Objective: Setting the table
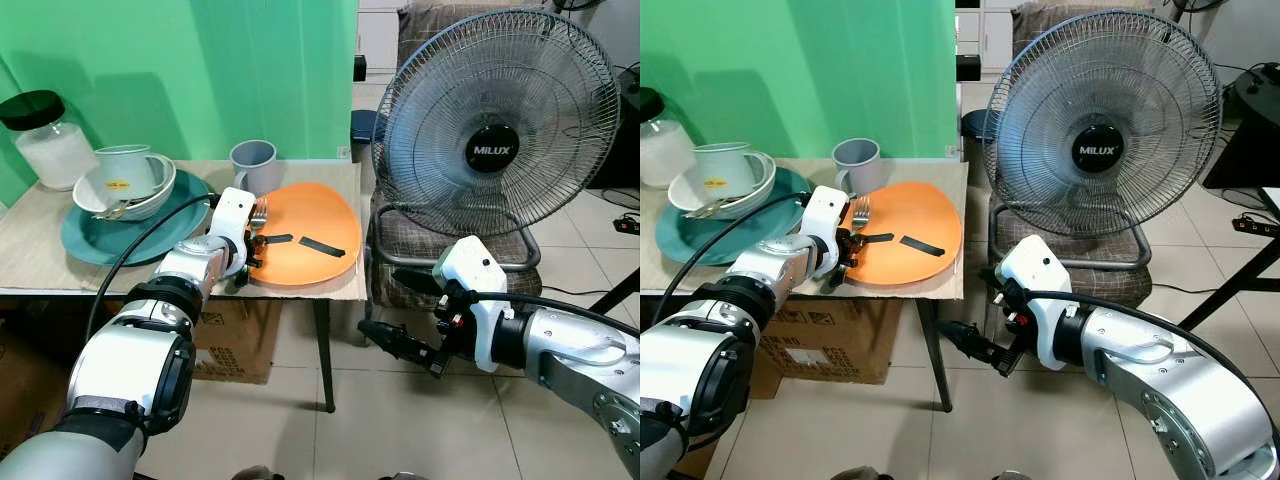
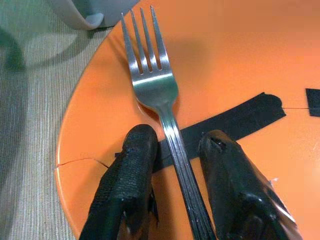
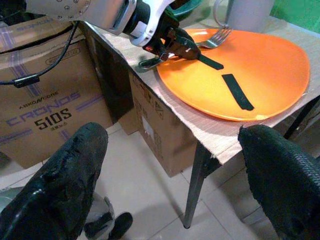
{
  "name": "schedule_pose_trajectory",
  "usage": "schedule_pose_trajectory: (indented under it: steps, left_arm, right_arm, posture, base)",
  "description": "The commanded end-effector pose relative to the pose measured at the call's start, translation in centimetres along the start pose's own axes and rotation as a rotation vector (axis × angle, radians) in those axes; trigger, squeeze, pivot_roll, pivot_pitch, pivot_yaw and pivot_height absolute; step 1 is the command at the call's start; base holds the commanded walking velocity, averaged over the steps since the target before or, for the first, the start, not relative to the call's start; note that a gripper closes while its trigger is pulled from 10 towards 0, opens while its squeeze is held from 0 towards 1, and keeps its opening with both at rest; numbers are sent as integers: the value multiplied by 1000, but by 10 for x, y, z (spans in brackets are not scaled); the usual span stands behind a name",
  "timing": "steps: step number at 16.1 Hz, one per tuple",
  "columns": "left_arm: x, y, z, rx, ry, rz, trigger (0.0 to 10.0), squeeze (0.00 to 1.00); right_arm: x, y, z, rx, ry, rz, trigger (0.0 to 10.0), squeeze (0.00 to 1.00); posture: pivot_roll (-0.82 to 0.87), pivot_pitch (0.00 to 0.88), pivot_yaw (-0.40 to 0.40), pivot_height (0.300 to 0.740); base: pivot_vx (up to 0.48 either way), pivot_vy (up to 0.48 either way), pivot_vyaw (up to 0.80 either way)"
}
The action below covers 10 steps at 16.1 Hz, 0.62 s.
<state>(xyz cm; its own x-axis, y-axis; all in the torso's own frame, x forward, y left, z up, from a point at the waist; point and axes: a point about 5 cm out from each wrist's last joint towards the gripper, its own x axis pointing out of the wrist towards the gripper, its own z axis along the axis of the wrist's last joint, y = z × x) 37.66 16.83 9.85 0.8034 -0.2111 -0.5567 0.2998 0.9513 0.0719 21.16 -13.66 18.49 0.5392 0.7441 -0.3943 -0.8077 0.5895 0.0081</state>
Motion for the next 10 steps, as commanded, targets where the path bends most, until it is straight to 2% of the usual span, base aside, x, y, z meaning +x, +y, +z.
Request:
schedule_pose_trajectory:
  steps: [1, 10]
  left_arm:
    - [-1, 4, -4, -2, 30, 13, 0, 0]
    - [-2, 7, -11, 4, 48, 10, 0, 0]
  right_arm:
    - [1, 3, 2, -11, 1, 13, 10000, 0]
    - [4, 4, 1, -5, -8, 16, 10000, 0]
  posture:
    - [-169, 0, 60, 740]
    - [-163, 0, 67, 740]
  base:
    - [0, 0, 0]
    - [0, 0, 0]
